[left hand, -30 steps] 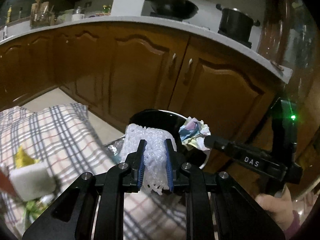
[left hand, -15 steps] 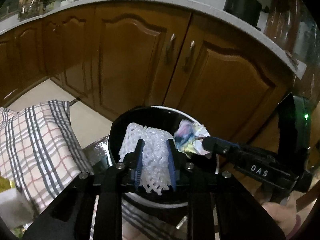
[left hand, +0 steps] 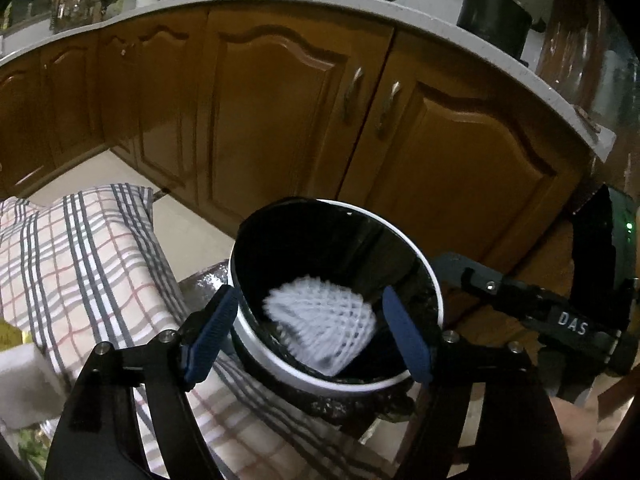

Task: Collect trash
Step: 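Drop the foam net and crumpled paper into the bin, opening both tools, then grasp the orange snack wrapper with the left tool while the right tool grasps the white sponge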

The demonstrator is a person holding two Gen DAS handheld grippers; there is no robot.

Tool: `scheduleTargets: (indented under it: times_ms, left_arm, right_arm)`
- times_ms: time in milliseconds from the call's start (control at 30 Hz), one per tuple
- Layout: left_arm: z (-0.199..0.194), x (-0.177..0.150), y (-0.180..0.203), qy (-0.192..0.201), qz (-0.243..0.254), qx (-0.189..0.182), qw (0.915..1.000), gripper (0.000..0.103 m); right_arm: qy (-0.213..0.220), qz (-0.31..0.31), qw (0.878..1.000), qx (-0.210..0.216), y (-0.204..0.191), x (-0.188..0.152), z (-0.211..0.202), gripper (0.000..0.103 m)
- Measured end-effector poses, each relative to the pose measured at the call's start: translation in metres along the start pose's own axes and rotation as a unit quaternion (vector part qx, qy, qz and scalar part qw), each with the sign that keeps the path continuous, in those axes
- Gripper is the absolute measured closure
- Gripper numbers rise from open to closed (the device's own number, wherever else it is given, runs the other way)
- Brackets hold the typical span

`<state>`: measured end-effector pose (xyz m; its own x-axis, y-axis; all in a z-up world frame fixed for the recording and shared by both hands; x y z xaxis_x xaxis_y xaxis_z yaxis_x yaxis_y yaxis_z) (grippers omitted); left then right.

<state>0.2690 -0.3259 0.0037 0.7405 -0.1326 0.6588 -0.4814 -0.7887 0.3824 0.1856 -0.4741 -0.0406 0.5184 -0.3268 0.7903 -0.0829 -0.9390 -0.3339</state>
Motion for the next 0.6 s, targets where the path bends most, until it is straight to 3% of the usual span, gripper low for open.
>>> scheduleTargets:
  times_ms: [267, 600]
  left_arm:
    - [-0.033, -0.01, -0.02, 0.023, -0.031, 0.0, 0.9993, 0.026]
    - [-0.103, -0.043, -0.07, 0.067, -0.067, 0.041, 0.9946, 0.026]
  right_arm:
    - [0.022, 0.002, 1.0, 0.008, -0.018, -0.007, -0.02, 0.036]
    - [0.009, -0.013, 0.999, 0.041, -0.056, -0.03, -0.014, 0.03]
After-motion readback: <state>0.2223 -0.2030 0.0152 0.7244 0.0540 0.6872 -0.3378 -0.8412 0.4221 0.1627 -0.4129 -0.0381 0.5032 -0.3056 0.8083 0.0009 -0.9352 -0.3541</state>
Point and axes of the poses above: each gripper's, at about its wrist camera, not at the fingertips, and z roughly the way its jaws point, y to its right, x to its top, the point moved 2 cm from there along z, roughly the way its jaws point, and after that the axes turned 12 degrees about -z, right-handed, at the moved point
